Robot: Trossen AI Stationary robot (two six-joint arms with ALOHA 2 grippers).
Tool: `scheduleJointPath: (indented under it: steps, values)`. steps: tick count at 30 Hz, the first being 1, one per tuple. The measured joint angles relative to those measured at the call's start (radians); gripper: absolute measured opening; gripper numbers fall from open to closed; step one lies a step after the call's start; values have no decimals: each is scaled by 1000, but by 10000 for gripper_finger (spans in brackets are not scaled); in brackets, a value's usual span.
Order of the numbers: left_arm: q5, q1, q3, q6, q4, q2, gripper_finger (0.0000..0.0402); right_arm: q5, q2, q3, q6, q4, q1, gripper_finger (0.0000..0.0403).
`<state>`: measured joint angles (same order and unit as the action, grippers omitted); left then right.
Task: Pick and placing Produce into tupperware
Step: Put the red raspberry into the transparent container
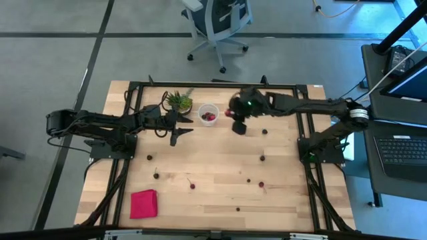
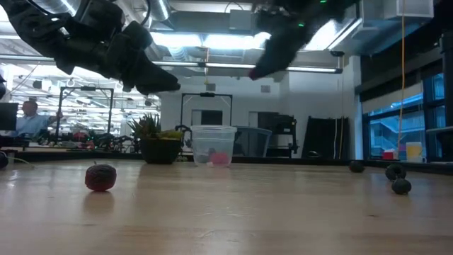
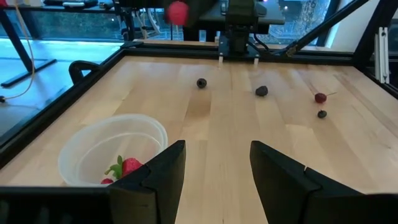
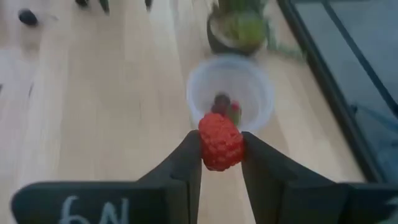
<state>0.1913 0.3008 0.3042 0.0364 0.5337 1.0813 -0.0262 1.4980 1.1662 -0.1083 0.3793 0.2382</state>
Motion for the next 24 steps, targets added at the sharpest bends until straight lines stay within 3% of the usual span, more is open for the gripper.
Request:
scheduleJointPath:
  steps: [5, 14, 24]
  values:
    - [0, 0, 0, 0, 7, 0, 173, 54, 174, 162, -56, 5, 32, 95]
    - [1, 0, 0, -1, 7, 0, 173, 56, 467, 356, -162, 74, 86, 94]
    - [1, 0, 0, 0, 6, 0, 173, 56, 515, 384, -163, 84, 106, 100]
